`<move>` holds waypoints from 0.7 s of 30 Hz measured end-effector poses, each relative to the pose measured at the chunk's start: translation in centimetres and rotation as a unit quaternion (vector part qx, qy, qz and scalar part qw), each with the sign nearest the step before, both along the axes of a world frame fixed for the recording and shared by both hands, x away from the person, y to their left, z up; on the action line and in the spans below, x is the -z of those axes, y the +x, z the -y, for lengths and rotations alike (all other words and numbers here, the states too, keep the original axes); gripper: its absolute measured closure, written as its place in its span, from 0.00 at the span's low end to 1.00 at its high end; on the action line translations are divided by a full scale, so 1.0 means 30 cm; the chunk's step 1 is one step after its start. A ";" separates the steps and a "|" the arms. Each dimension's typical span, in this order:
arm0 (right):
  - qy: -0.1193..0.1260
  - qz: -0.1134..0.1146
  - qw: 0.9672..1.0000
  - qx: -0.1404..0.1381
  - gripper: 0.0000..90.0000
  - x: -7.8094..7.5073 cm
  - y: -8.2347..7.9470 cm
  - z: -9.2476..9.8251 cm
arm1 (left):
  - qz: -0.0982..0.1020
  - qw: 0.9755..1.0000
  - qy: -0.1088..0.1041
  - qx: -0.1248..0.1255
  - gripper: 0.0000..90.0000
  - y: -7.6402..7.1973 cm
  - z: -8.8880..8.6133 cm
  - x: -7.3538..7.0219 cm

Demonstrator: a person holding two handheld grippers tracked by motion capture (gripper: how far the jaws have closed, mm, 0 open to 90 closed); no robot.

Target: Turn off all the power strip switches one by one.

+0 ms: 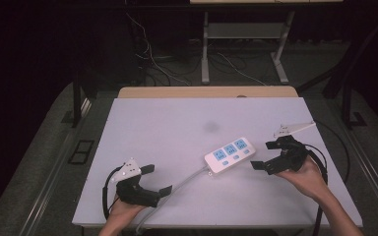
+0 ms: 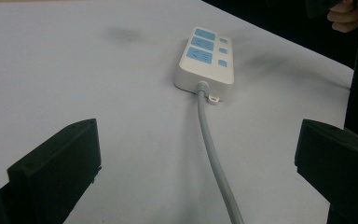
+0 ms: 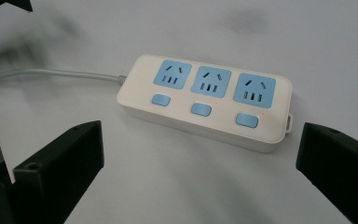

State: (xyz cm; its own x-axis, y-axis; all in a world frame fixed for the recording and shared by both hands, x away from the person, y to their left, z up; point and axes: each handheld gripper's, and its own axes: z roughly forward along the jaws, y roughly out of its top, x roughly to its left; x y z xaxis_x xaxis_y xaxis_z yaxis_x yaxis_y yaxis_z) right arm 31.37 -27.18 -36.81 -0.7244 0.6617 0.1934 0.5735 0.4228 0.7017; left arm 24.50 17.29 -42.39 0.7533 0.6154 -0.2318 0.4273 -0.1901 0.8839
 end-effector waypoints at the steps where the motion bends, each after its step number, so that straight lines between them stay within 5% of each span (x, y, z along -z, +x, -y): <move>1: 0.000 -0.002 1.000 0.000 0.01 0.000 0.004 -0.001 | 0.000 1.000 -0.001 -0.001 0.00 0.000 0.000 0.000; 21: -0.056 -0.030 0.998 -0.021 0.01 -0.006 0.105 -0.044 | -0.002 1.000 -0.001 -0.001 0.00 0.003 -0.003 0.002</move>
State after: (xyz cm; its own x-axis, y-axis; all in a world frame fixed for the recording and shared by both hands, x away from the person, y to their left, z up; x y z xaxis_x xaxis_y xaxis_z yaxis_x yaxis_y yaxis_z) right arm 34.52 -25.87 -36.62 -0.7419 0.6503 0.1636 0.5926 0.5216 0.6138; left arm 24.58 17.38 -42.46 0.7509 0.6170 -0.2356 0.4313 -0.1879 0.8824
